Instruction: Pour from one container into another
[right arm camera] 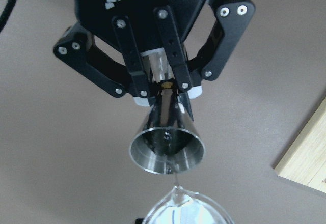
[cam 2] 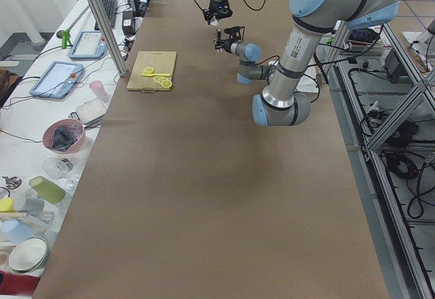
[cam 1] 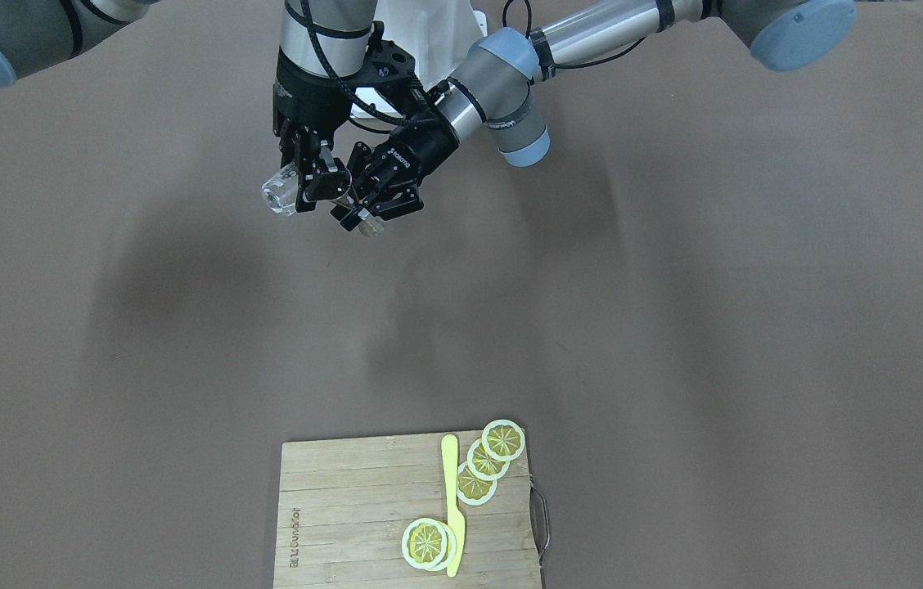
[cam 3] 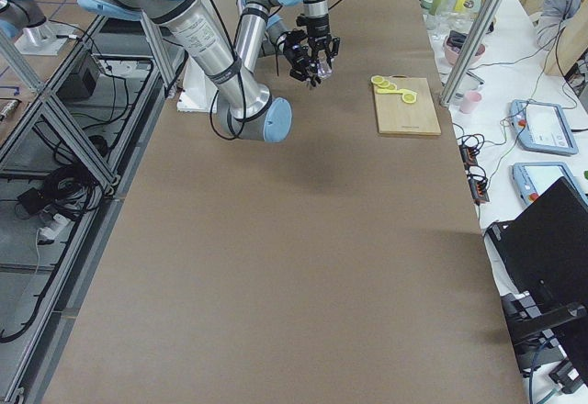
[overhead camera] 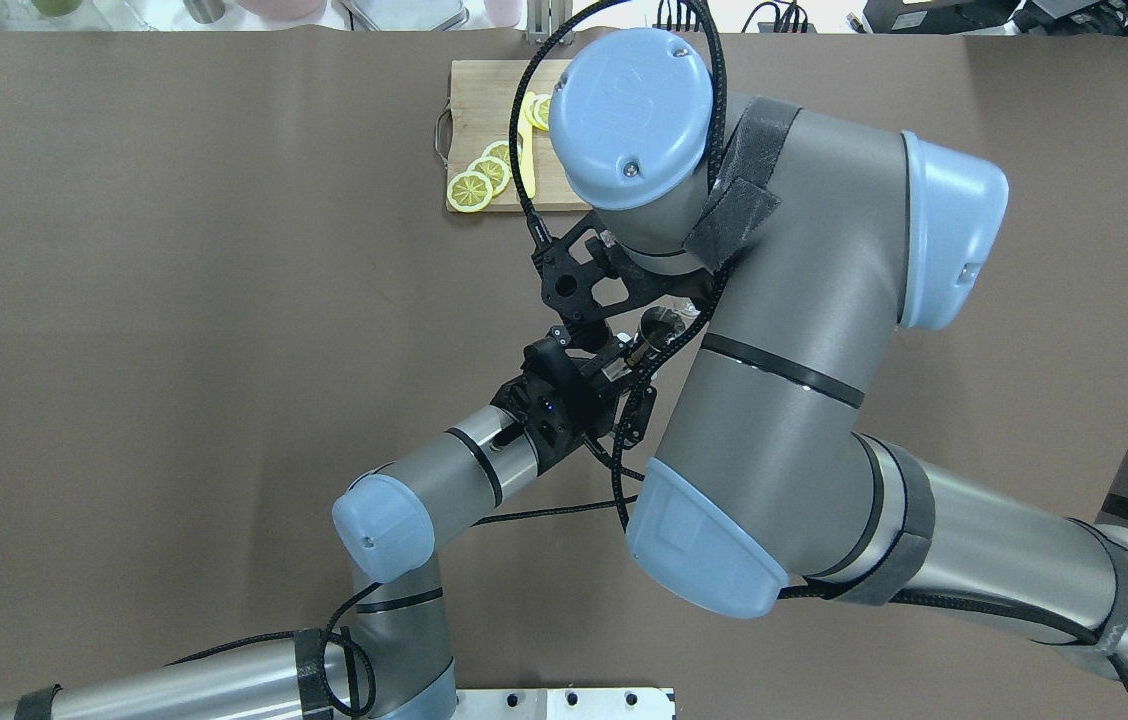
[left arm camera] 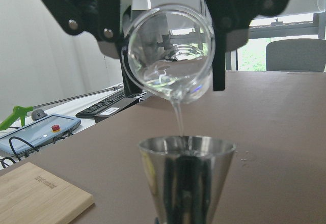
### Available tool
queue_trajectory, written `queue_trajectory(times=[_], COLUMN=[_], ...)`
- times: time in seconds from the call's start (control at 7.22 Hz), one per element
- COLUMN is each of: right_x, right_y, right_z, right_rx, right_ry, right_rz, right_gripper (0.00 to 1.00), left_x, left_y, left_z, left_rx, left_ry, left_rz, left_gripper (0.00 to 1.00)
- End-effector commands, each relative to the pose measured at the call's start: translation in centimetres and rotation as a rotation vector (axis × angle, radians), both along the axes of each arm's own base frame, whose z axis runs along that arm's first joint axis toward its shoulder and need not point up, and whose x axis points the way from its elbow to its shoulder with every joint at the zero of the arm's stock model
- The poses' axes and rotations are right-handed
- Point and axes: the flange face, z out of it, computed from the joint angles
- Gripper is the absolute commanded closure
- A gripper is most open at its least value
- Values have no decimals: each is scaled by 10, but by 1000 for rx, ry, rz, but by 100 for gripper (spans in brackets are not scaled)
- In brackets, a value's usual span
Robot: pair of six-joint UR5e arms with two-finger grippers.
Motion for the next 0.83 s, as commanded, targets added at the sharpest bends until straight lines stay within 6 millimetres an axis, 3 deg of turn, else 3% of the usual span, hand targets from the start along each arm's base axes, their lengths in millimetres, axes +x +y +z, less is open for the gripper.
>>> queue_trajectory(times=[0.0, 0.69], right_x=[-1, -6], right_y=[0, 3], right_z=[0, -1], right_rx=[1, 8], right_ry=[2, 7], right_rz=[-1, -6], right_gripper=[100, 100], left_x=[0, 0], left_y=[0, -1], left_z=[0, 0], left_rx=[0, 1], left_ry=[0, 0], left_rz=[0, 0], left_gripper=[100, 100])
